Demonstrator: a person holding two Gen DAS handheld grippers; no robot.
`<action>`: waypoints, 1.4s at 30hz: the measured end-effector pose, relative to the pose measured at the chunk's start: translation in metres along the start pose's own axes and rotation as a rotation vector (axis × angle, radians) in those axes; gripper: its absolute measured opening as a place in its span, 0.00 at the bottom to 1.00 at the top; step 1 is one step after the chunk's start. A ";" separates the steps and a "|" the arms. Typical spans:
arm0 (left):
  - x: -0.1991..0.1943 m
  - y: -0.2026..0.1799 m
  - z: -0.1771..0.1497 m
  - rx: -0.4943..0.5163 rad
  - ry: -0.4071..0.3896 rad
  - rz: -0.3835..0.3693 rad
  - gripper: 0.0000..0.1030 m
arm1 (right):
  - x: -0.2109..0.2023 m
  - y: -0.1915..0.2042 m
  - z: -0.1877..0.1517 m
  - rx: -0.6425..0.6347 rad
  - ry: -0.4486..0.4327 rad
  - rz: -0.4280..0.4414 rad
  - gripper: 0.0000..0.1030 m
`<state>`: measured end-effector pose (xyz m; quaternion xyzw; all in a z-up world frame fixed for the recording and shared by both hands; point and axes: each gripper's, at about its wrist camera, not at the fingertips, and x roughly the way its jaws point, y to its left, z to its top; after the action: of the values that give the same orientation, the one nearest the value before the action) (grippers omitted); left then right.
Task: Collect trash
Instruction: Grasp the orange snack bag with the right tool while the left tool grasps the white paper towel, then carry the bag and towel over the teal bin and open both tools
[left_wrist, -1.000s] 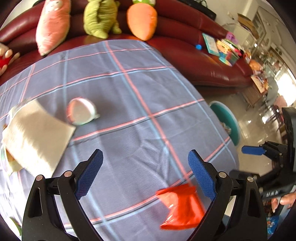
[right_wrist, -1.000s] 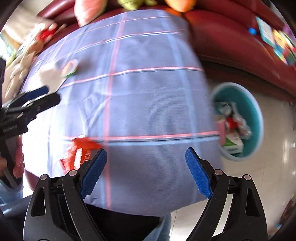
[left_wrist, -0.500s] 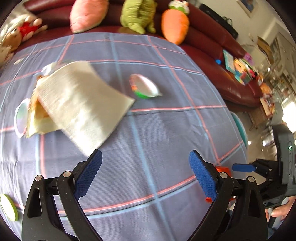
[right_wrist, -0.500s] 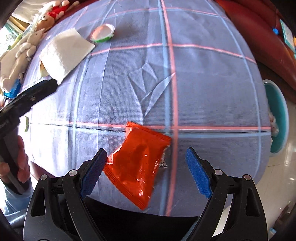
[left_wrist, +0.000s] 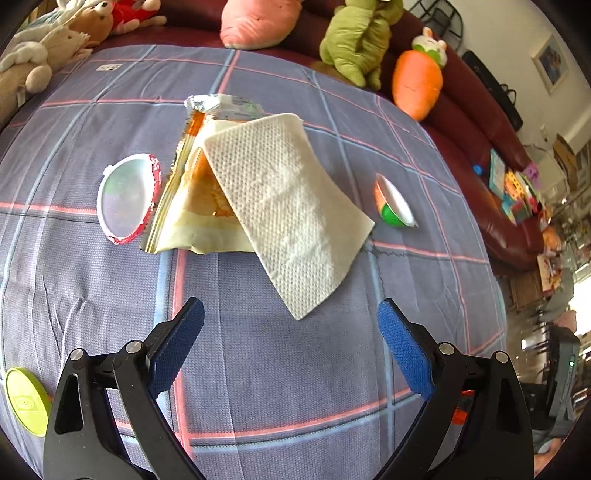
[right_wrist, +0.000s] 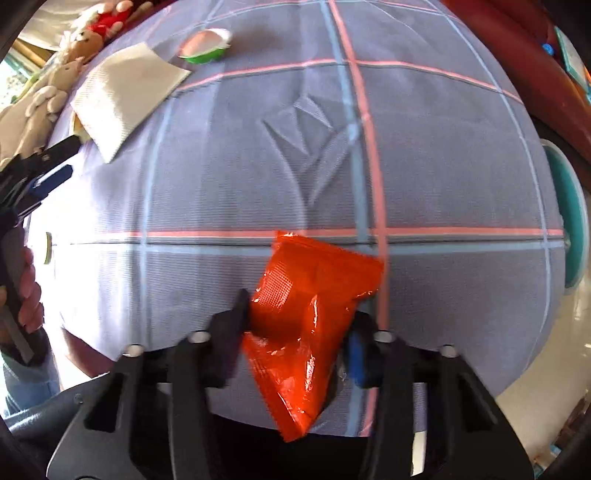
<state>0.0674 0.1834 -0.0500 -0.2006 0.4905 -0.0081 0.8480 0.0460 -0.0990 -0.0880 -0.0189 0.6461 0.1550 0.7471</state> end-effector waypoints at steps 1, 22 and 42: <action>0.000 0.000 0.001 -0.002 -0.001 0.002 0.92 | -0.001 0.003 0.001 -0.005 0.000 0.017 0.27; 0.054 -0.041 0.026 -0.094 -0.057 0.189 0.92 | -0.030 -0.033 0.069 -0.011 -0.121 0.037 0.28; 0.029 -0.037 -0.012 -0.127 -0.016 0.184 0.18 | -0.031 -0.061 0.069 -0.006 -0.141 0.110 0.28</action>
<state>0.0796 0.1397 -0.0668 -0.2080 0.4994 0.1024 0.8348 0.1241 -0.1479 -0.0575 0.0254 0.5913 0.1986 0.7812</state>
